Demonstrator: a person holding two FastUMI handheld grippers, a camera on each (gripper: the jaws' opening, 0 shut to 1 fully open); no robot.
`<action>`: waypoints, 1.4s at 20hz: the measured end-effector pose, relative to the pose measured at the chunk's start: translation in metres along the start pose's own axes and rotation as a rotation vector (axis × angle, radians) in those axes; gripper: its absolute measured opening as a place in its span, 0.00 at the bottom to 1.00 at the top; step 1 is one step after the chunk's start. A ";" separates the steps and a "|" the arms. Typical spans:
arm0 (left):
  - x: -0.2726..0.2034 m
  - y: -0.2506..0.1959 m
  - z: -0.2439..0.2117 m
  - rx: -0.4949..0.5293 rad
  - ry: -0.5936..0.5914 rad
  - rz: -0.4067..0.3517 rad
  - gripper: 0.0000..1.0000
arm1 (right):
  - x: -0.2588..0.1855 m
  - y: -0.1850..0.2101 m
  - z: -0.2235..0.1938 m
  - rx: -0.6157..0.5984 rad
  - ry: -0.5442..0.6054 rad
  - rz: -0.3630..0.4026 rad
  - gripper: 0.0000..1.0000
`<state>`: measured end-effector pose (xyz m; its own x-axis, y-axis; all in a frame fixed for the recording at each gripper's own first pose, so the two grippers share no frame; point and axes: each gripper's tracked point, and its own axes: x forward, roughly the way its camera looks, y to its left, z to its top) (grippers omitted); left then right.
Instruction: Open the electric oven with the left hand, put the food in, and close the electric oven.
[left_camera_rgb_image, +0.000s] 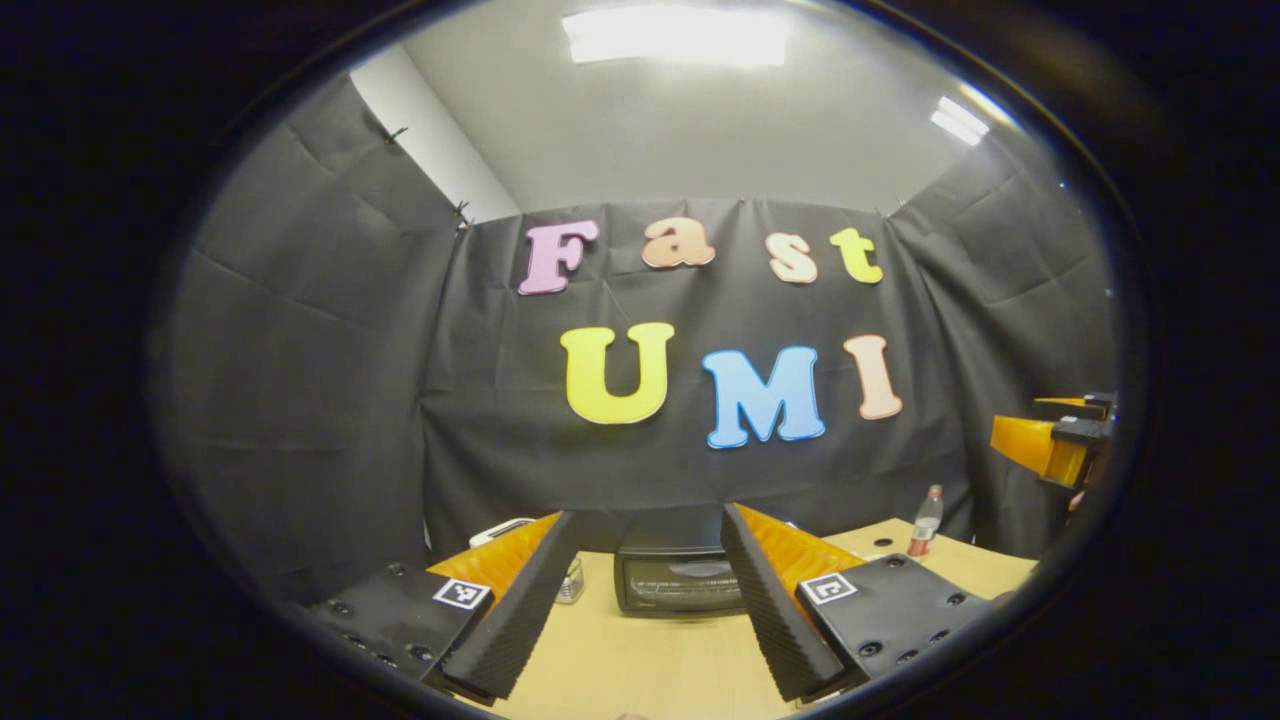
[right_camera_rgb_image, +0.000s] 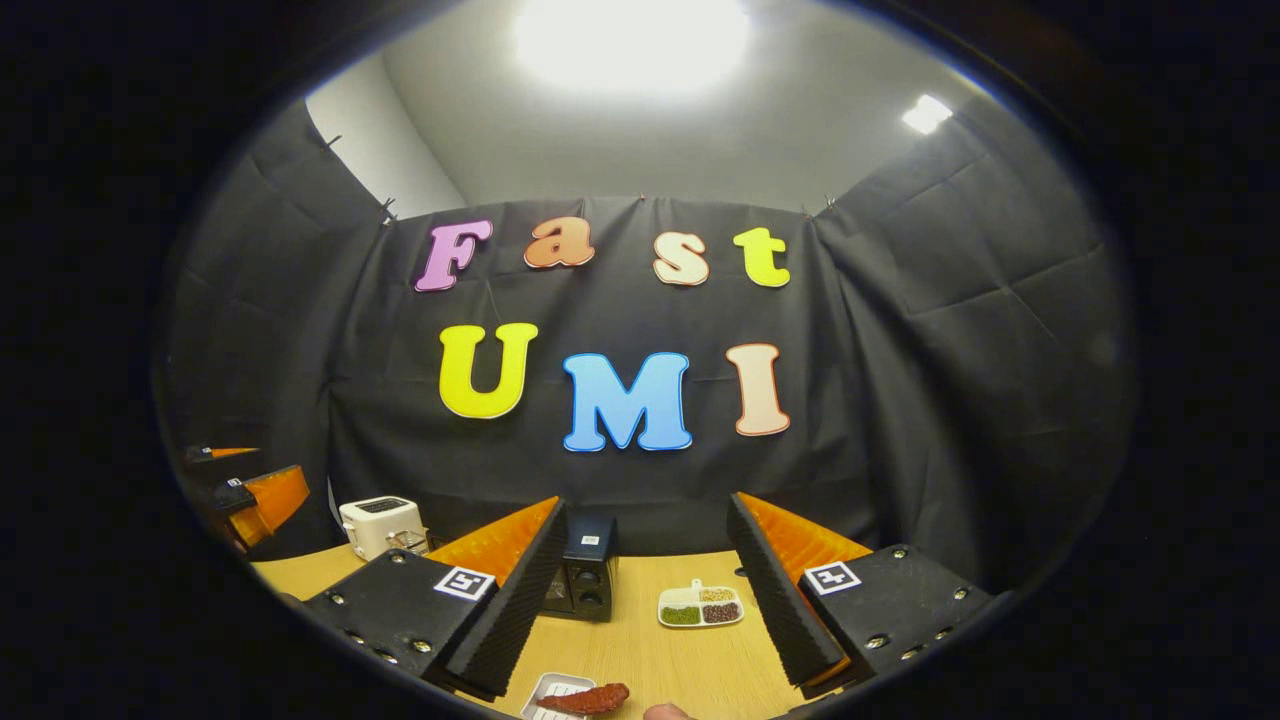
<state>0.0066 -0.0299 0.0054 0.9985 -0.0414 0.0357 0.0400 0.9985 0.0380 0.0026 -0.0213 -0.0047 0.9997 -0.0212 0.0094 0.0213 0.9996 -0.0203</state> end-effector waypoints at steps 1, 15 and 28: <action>0.001 -0.004 -0.002 0.000 0.002 0.000 0.99 | 0.000 -0.003 -0.003 0.004 0.006 0.001 0.96; 0.021 -0.062 -0.005 0.002 -0.014 0.004 0.96 | 0.012 -0.055 -0.020 0.016 0.007 0.040 0.97; 0.118 -0.069 -0.033 -0.003 0.015 -0.009 0.96 | 0.026 -0.078 -0.034 0.035 0.033 0.002 0.97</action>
<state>0.1231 -0.1026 -0.0261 0.9985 -0.0501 0.0199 0.0493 0.9981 0.0357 0.0267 -0.1008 -0.0365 0.9995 -0.0191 -0.0232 0.0194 0.9997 0.0150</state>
